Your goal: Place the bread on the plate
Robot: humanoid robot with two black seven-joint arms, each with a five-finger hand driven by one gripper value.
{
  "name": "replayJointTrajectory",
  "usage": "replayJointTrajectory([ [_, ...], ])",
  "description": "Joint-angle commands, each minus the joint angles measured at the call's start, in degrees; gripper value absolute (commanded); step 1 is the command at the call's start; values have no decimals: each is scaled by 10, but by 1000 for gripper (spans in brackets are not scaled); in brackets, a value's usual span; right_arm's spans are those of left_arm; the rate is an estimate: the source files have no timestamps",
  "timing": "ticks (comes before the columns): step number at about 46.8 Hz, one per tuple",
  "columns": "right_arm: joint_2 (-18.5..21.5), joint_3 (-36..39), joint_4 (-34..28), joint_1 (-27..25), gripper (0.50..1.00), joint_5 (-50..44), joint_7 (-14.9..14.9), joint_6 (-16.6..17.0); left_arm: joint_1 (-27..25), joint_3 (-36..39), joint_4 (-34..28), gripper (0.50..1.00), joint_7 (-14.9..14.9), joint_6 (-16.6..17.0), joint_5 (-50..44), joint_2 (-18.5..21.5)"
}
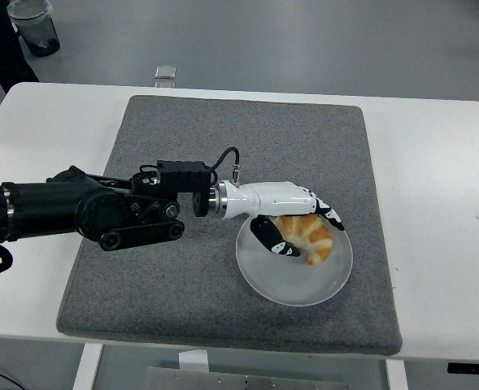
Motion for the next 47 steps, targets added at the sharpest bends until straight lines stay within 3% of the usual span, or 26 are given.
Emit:
replayJointTrajectory([
  [1, 0, 0, 0, 0, 932, 0, 0, 0, 0, 0, -1, 962, 0, -1, 0, 4],
  [11, 0, 0, 0, 0, 932, 0, 0, 0, -3, -2, -5, 988, 0, -2, -2, 9],
  [17, 0, 0, 0, 0, 930, 0, 0, 0, -11, -41, -16, 988, 1, -16, -37, 20],
  [26, 0, 0, 0, 0, 932, 0, 0, 0, -31, -148, -17, 988, 8, -106, -96, 33],
  [32, 0, 0, 0, 0, 930, 0, 0, 0, -47, -187, -12, 990, 18, -141, -145, 37],
  [39, 0, 0, 0, 0, 930, 0, 0, 0, -72, -207, 4, 990, 21, -144, -245, 36],
  [47, 0, 0, 0, 0, 932, 0, 0, 0, -104, -219, 50, 990, 47, -138, -381, 29],
])
